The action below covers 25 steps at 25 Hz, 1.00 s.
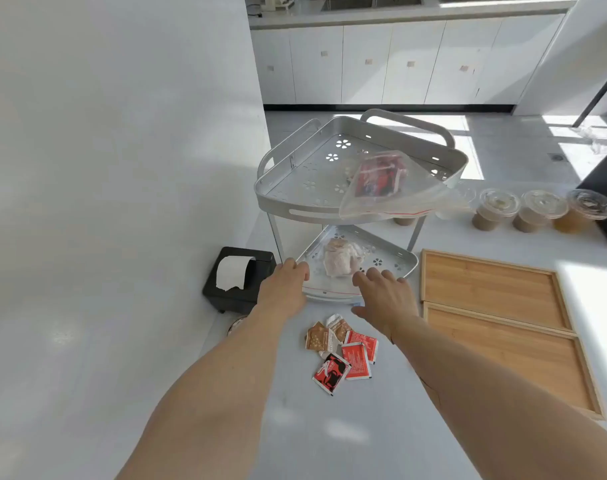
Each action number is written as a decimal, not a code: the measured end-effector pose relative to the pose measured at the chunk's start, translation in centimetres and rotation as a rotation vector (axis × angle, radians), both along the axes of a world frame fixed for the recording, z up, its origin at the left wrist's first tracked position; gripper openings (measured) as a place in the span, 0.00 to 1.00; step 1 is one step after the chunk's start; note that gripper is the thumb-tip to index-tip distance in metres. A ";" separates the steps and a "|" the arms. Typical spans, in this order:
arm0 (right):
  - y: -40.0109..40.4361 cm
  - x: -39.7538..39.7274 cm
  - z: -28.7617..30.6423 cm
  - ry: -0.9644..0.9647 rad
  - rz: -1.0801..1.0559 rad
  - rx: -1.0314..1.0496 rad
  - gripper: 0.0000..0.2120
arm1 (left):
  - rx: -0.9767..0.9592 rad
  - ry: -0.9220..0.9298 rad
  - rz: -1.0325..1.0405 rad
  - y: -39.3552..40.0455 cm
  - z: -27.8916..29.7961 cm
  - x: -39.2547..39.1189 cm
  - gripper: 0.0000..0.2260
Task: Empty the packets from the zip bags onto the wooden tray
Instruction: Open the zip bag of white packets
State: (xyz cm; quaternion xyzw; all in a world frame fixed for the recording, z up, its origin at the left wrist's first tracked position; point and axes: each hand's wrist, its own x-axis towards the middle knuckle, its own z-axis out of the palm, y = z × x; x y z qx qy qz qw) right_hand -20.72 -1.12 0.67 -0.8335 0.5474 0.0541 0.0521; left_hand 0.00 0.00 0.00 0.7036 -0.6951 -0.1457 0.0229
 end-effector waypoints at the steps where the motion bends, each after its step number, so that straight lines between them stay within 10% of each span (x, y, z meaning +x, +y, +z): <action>1: -0.3 0.4 -0.1 0.009 0.004 -0.001 0.30 | 0.002 -0.023 -0.008 -0.4 -0.2 0.1 0.15; 8: -1.6 1.4 -1.3 -0.067 -0.008 -0.045 0.11 | -0.038 -0.009 0.009 -1.4 -2.0 0.9 0.09; 17: -1.5 0.2 0.8 -0.226 -0.134 -0.089 0.13 | -0.153 0.064 0.039 -0.9 0.1 -0.2 0.03; 25: -0.1 -4.7 4.3 -0.470 -0.284 -0.190 0.09 | -0.186 0.464 0.143 -0.1 4.9 -4.0 0.02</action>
